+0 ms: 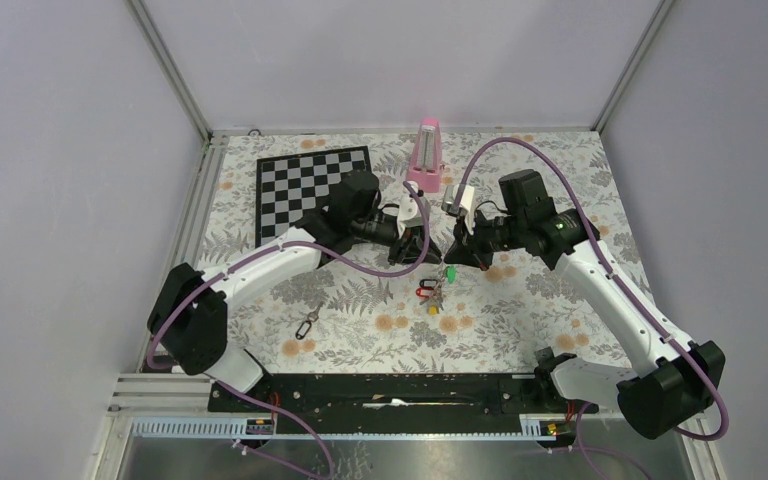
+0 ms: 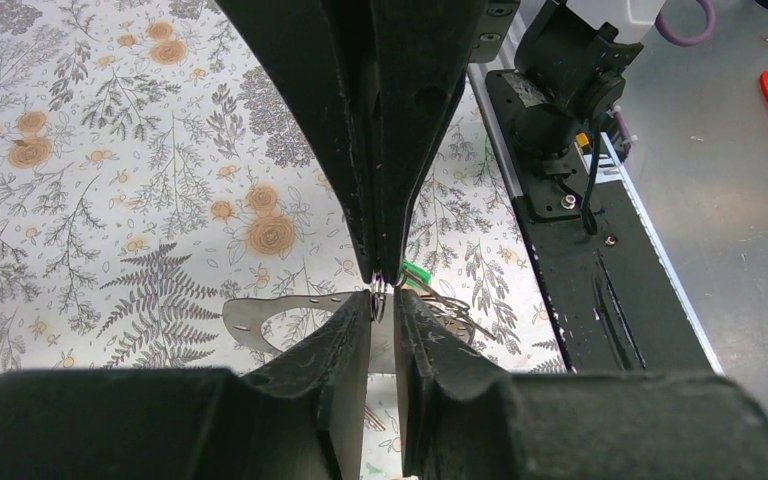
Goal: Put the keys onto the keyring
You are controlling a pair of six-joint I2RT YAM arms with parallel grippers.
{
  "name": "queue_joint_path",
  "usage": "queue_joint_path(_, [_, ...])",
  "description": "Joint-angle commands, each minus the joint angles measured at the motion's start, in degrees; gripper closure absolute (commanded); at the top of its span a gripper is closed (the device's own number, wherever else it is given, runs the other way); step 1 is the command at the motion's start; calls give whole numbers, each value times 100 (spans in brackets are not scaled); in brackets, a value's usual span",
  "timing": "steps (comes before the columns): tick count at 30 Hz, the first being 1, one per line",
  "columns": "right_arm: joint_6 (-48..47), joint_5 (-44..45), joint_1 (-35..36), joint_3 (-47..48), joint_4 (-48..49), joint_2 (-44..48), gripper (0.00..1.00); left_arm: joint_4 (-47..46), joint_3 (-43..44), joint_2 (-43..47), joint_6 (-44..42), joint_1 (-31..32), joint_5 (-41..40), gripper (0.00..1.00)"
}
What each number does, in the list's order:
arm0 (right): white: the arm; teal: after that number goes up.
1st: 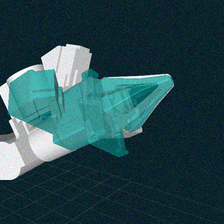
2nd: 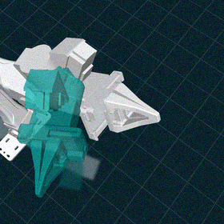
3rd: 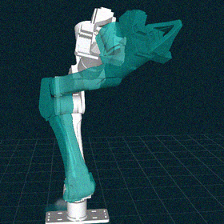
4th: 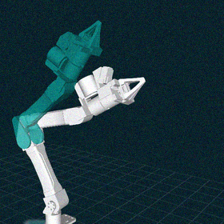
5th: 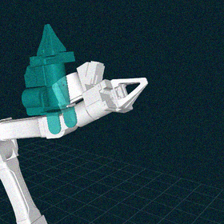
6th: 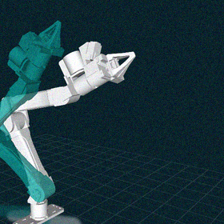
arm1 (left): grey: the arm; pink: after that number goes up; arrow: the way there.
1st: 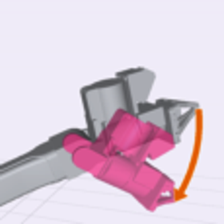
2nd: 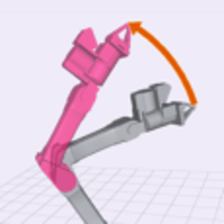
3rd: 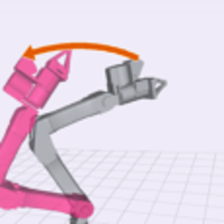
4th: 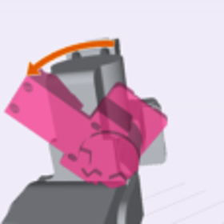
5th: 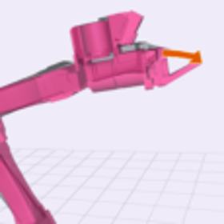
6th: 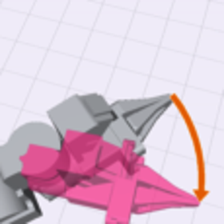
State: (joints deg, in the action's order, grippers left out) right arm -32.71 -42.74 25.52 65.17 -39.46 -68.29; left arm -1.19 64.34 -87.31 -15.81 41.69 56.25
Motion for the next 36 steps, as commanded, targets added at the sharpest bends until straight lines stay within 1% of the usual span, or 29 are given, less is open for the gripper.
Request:
queue_joint_path(1, [58, -191, 59, 62, 233, 132, 100, -404, 46, -38, 86, 36, 240, 81])
queue_joint_path(8, [30, -191, 63, 30, 210, 132, 100, -417, 93, -55, 131, 37, 247, 90])
queue_joint_path(10, [27, -167, 59, 23, 206, 139, 100, -413, 103, -39, 127, 39, 246, 94])
queue_joint_path(12, [17, -133, 59, 14, 191, 152, 100, -348, 131, -15, 106, 27, 234, 100])
queue_joint_path(13, [14, -111, 56, 11, 193, 172, 100, -325, 137, 9, 109, 12, 236, 100])
queue_joint_path(14, [40, -86, 54, -6, 209, 208, 96, -355, 128, 29, 166, -17, 280, 100])
queue_joint_path(16, [152, -28, 52, -106, 339, 351, 86, -872, -28, 116, 606, -131, 434, 100])
queue_joint_path(19, [316, -26, 2, -306, 620, 617, 72, -2317, -517, 240, 1929, -287, 619, 100])
queue_joint_path(22, [420, -92, -106, -327, 724, 744, 61, -3389, -837, 270, 3033, -343, 668, 100])
queue_joint_path(23, [441, -142, -130, -307, 724, 763, 59, -3686, -921, 275, 3276, -346, 677, 100])
queue_joint_path(26, [527, -331, -176, -217, 734, 787, 56, -4515, -1172, 288, 3936, -346, 656, 100])
queue_joint_path(29, [535, -449, -188, -184, 728, 767, 56, -5142, -1349, 289, 4366, -346, 623, 100])
queue_joint_path(31, [498, -476, -188, -201, 727, 752, 56, -5375, -1423, 284, 4496, -347, 615, 100])
queue_joint_path(36, [403, -716, -183, -175, 731, 725, 57, -5558, -1514, 287, 4590, -346, 597, 100])
